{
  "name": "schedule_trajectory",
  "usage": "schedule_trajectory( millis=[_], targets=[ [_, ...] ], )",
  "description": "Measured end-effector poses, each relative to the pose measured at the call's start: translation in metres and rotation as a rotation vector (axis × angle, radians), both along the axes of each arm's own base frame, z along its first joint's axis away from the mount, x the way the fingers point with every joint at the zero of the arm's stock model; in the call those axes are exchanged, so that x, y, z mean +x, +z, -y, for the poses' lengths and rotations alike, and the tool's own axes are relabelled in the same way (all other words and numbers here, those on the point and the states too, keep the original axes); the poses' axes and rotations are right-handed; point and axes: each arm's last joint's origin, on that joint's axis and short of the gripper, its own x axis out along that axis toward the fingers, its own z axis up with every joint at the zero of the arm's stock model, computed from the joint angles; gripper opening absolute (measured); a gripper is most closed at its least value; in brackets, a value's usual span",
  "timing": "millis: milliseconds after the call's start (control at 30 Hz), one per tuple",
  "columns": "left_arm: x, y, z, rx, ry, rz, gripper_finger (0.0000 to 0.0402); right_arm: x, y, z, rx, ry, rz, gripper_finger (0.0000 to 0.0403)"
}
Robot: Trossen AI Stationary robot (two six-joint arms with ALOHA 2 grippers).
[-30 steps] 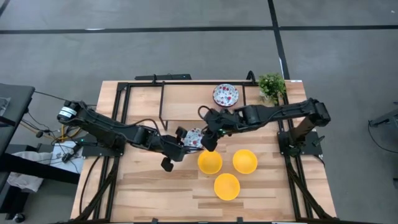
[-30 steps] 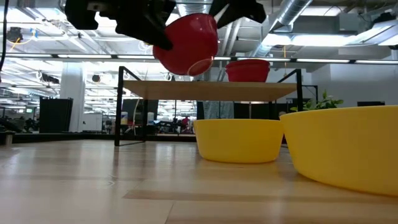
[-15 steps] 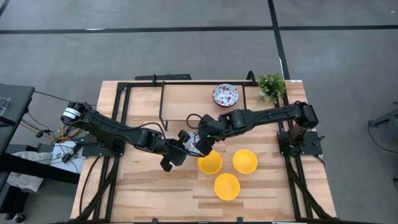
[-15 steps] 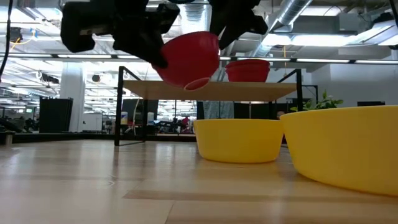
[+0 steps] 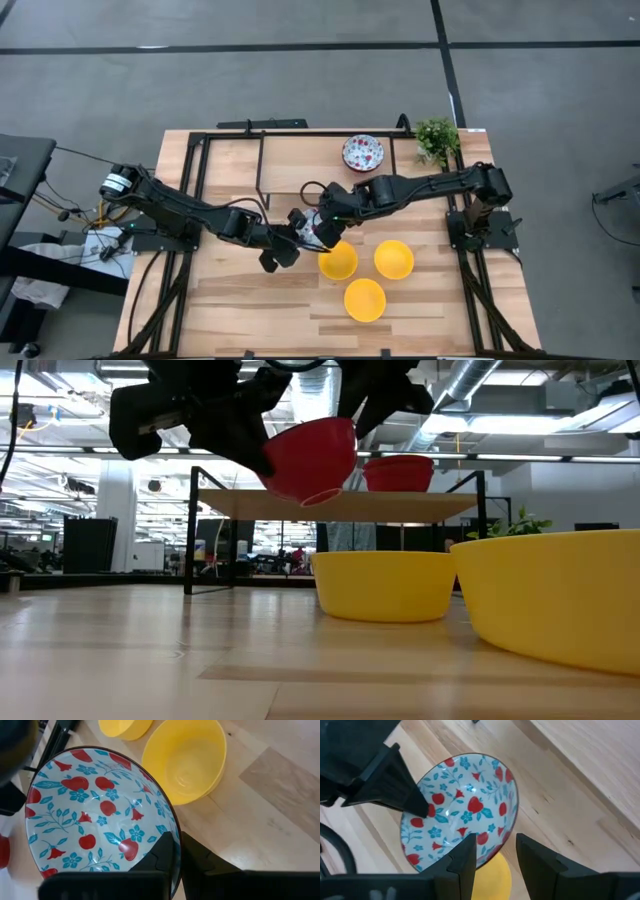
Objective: Pick & Place Mini bowls
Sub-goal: Stack the red patterned bowl on top of the red patterned bowl on the shelf
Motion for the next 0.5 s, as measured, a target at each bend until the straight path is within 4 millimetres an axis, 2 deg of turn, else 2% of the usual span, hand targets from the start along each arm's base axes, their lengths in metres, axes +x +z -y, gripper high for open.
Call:
schedule_trajectory(
  millis=[500],
  targets=[
    [-0.0007,0.0013,0.0033,0.140,-0.051,0.015,0.0013,-0.0038,-0.0016,0.0010,-0.006,0.001,-0.044,0.0129]
  ],
)
